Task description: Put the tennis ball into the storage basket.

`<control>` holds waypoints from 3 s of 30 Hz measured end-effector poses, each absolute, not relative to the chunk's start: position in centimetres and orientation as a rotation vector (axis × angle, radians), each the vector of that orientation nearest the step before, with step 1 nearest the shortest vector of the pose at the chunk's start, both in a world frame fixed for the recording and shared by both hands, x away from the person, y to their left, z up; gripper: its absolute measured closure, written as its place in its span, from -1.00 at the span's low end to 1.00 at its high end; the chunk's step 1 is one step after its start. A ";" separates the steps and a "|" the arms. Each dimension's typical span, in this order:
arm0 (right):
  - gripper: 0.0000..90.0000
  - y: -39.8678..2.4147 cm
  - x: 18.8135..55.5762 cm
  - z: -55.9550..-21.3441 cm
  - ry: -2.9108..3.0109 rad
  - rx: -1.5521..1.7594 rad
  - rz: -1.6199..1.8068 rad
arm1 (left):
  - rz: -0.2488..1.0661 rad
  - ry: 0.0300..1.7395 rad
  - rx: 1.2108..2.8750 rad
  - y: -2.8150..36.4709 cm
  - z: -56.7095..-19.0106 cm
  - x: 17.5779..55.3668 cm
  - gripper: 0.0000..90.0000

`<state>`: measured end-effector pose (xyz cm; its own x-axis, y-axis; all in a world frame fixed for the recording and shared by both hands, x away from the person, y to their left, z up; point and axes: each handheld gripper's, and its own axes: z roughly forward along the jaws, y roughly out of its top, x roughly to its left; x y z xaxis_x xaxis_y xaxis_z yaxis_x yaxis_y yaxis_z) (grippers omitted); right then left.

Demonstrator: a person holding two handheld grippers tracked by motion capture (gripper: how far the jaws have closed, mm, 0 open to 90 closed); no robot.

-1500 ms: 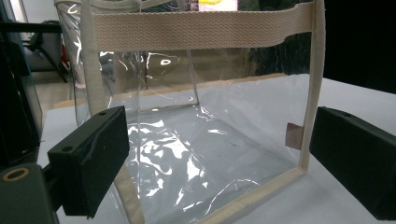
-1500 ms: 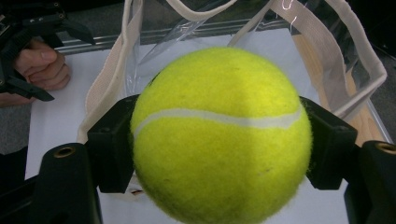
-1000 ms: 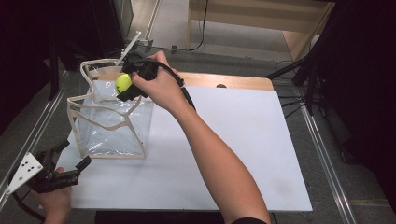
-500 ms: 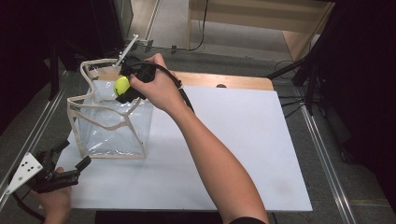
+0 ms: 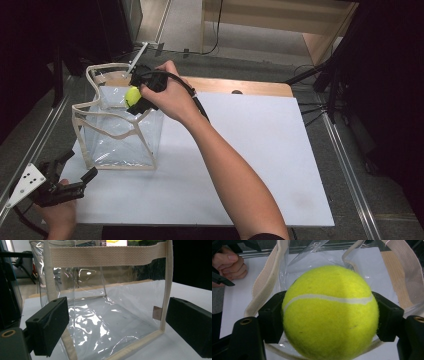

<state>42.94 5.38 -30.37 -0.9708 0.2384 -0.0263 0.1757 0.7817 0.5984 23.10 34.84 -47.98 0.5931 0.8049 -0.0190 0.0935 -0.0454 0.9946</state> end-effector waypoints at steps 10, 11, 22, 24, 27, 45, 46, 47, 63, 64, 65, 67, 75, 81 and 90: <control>-0.56 5.3 42.8 -30.5 2.884 0.328 0.956 | 0.685 0.787 1.529 34.8 -48.0 23.1 -0.88; -0.57 5.1 42.9 -30.3 2.888 0.319 0.971 | 0.686 0.787 1.531 34.8 -48.0 23.1 -0.88; -0.62 3.5 42.5 -29.8 2.848 0.349 1.035 | 0.685 0.788 1.532 34.8 -48.0 23.1 -0.88; -0.62 3.0 42.5 -29.8 2.839 0.357 1.055 | 0.686 0.787 1.532 34.8 -48.0 23.1 -0.88; -0.63 2.3 42.3 -29.7 2.825 0.378 1.069 | 0.685 0.787 1.533 34.8 -48.0 23.1 -0.88; -0.64 -0.8 41.5 -29.8 2.783 0.424 1.109 | 0.689 0.789 1.538 34.7 -48.0 23.1 -0.88; -0.64 -0.9 41.5 -29.8 2.782 0.419 1.109 | 0.689 0.789 1.539 34.7 -48.0 23.1 -0.88; -0.64 -1.0 41.4 -29.9 2.781 0.429 1.108 | 0.689 0.789 1.539 34.7 -48.0 23.1 -0.88; -0.78 -2.1 41.0 -31.9 2.787 0.467 1.097 | 0.689 0.789 1.536 34.6 -48.0 23.1 -0.88; -0.78 -2.1 41.0 -32.0 2.786 0.466 1.094 | 0.689 0.790 1.537 34.6 -48.0 23.1 -0.88; -0.79 -2.1 40.9 -32.1 2.786 0.468 1.095 | 0.690 0.789 1.539 34.6 -48.0 23.1 -0.88; -0.88 -2.2 40.8 -32.4 2.778 0.482 1.087 | 0.689 0.788 1.537 34.6 -48.0 23.1 -0.88; -1.00 -2.8 40.2 -33.6 2.762 0.538 1.076 | 0.689 0.788 1.540 34.6 -48.0 23.1 -0.88; -1.00 -3.6 39.8 -34.8 2.743 0.592 1.074 | 0.691 0.786 1.541 34.6 -48.0 23.1 -0.88; -1.00 -5.3 38.9 -36.5 2.728 0.637 1.085 | 0.692 0.788 1.543 34.6 -48.0 23.1 -0.88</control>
<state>38.86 -5.32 -36.51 -0.9011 0.4326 0.0286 0.3341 0.6507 0.6819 23.12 34.61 -47.99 0.5924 0.8056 -0.0083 0.0956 -0.0601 0.9936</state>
